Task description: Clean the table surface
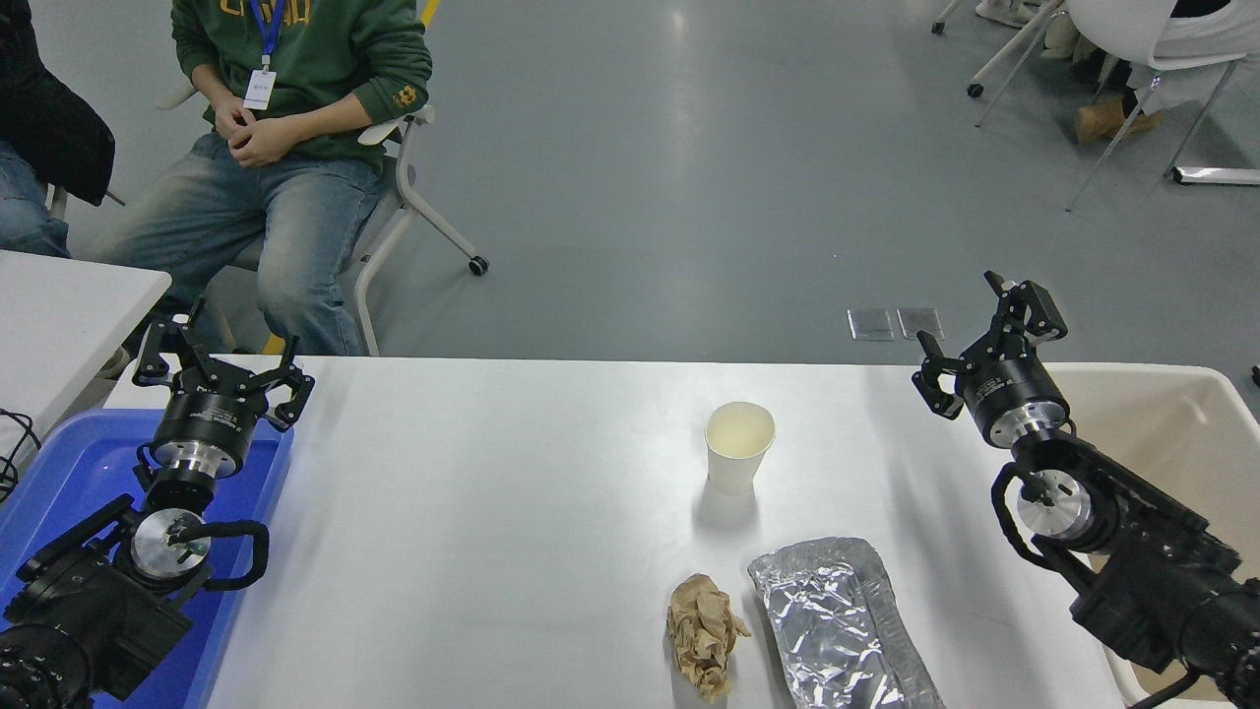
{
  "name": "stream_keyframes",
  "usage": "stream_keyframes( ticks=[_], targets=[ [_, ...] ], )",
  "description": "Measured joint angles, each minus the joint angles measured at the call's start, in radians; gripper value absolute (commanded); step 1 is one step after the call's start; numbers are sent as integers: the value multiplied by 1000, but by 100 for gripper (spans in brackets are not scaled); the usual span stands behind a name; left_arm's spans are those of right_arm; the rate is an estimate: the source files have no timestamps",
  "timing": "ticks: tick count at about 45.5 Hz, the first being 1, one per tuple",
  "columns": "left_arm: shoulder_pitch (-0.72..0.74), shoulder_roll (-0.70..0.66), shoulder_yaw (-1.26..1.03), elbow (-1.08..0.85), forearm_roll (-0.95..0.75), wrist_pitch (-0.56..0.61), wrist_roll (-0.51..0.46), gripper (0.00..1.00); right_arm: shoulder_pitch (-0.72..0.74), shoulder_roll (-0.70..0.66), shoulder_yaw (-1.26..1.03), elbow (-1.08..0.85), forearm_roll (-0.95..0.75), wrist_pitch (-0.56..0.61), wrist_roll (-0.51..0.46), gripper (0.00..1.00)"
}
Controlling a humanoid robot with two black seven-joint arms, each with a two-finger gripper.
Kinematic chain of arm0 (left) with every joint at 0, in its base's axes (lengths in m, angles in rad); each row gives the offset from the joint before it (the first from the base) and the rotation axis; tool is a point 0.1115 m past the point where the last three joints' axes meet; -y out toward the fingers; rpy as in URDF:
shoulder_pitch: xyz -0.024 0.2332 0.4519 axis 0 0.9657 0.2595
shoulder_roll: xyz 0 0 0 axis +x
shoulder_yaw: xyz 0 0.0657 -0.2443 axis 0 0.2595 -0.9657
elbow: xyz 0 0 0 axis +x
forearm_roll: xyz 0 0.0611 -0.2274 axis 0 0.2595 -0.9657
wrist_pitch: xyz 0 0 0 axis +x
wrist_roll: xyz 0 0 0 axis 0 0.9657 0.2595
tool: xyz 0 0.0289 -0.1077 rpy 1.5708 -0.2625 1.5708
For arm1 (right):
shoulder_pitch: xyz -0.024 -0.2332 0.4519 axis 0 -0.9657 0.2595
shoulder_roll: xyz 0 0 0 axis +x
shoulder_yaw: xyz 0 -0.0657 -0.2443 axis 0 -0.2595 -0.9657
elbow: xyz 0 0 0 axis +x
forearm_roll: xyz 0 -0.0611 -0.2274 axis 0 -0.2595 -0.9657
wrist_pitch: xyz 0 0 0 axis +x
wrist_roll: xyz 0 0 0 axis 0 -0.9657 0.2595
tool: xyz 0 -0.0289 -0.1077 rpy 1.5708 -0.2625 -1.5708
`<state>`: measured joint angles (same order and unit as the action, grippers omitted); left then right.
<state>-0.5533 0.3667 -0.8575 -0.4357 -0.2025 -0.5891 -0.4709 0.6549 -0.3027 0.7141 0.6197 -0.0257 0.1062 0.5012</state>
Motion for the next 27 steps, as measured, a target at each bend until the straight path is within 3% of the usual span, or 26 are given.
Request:
stream_keyframes(
  ticks=[27],
  targets=[
    [0,0,0,0,0,0,-4,100,26,-4,-43,8,-7,-7,15,100]
  ],
)
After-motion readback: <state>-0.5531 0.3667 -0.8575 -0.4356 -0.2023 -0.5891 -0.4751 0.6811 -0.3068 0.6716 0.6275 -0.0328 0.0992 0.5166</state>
